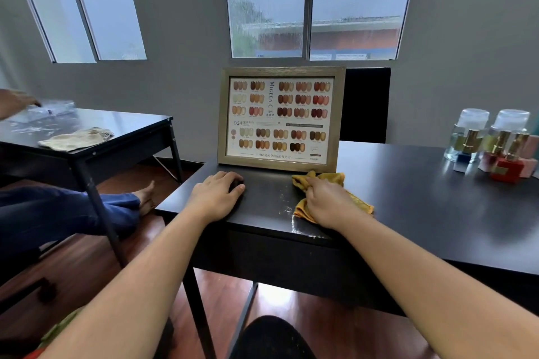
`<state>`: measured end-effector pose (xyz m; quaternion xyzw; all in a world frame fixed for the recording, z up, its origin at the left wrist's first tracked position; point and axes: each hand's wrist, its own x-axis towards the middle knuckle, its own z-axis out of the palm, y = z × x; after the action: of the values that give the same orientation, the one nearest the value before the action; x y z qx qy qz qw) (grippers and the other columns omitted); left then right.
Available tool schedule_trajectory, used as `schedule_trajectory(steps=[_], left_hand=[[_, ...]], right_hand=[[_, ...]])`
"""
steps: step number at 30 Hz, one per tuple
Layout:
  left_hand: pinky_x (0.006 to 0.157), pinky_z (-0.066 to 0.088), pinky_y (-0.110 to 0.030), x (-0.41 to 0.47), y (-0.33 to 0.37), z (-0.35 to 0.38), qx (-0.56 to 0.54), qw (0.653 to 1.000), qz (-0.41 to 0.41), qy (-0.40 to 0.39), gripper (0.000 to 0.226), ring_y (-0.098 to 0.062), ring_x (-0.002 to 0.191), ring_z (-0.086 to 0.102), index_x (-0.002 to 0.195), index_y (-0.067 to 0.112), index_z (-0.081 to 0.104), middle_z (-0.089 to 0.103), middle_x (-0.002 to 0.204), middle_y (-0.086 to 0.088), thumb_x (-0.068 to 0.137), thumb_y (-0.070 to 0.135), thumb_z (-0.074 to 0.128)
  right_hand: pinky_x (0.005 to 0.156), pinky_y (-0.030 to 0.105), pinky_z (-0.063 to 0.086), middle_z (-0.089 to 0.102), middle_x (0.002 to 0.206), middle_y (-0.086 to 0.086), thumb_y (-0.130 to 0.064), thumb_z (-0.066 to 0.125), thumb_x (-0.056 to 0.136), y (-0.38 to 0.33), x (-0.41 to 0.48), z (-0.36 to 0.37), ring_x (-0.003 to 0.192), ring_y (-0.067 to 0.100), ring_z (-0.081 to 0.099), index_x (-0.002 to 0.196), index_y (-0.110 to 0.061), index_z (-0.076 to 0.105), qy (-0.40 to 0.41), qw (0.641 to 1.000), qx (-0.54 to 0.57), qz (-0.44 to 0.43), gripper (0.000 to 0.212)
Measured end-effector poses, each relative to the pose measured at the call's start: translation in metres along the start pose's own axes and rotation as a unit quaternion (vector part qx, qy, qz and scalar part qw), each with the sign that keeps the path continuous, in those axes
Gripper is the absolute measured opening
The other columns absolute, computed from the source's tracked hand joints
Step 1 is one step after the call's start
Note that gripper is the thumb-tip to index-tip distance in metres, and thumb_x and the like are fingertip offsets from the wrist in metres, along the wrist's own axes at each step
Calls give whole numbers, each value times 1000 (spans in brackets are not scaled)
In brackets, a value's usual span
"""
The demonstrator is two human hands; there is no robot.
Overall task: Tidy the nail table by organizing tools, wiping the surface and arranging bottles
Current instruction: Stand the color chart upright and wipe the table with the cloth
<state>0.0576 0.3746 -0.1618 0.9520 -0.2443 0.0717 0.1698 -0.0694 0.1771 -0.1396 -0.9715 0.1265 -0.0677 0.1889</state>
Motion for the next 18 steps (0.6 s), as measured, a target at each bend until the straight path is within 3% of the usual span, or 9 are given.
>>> schedule_trajectory(steps=[6,8,11,13,15,18], left_hand=[[103,33,-39,0,-1,0,1,1000,-2,-1,37,-19,128,41,128,33,48,48,135,2,96,46,35],[103,34,-39,0,-1,0,1,1000,-1,-1,37,-19,128,41,128,33,48,48,135,2,96,46,35],[103,34,-39,0,-1,0,2,1000,0,-2,37,-19,128,42,128,33,48,48,135,2,96,46,35],[104,35,-39,0,-1,0,3,1000,0,-1,37,-19,128,42,128,33,48,48,135,2,96,46,35],[104,35,-39,1,-1,0,3,1000,1,1,38,-19,127,43,128,33,48,49,135,2,96,46,35],[103,35,-39,0,-1,1,3,1000,2,4,37,-19,127,43,127,32,48,50,134,2,95,46,35]], right_hand=[[118,39,20,21,159,9,-19,26,99,-21,14,10,146,25,19,150,-19,26,-78,992,-23,-96,51],[117,33,21,26,157,5,-18,28,99,-17,12,9,145,22,23,147,-27,33,-97,988,1,-123,50],[104,30,39,54,139,-2,-12,33,94,-3,3,5,121,18,52,126,-34,59,-80,983,61,-152,46],[88,24,47,64,116,-9,-8,36,91,10,-2,1,99,13,60,105,-35,68,-59,981,104,-153,44],[76,12,43,62,96,-18,-5,38,89,25,-2,-5,89,8,59,85,-34,69,-29,981,135,-138,43],[69,4,34,61,98,-17,-2,36,90,43,3,-13,86,-1,53,81,-33,67,13,982,161,-95,44]])
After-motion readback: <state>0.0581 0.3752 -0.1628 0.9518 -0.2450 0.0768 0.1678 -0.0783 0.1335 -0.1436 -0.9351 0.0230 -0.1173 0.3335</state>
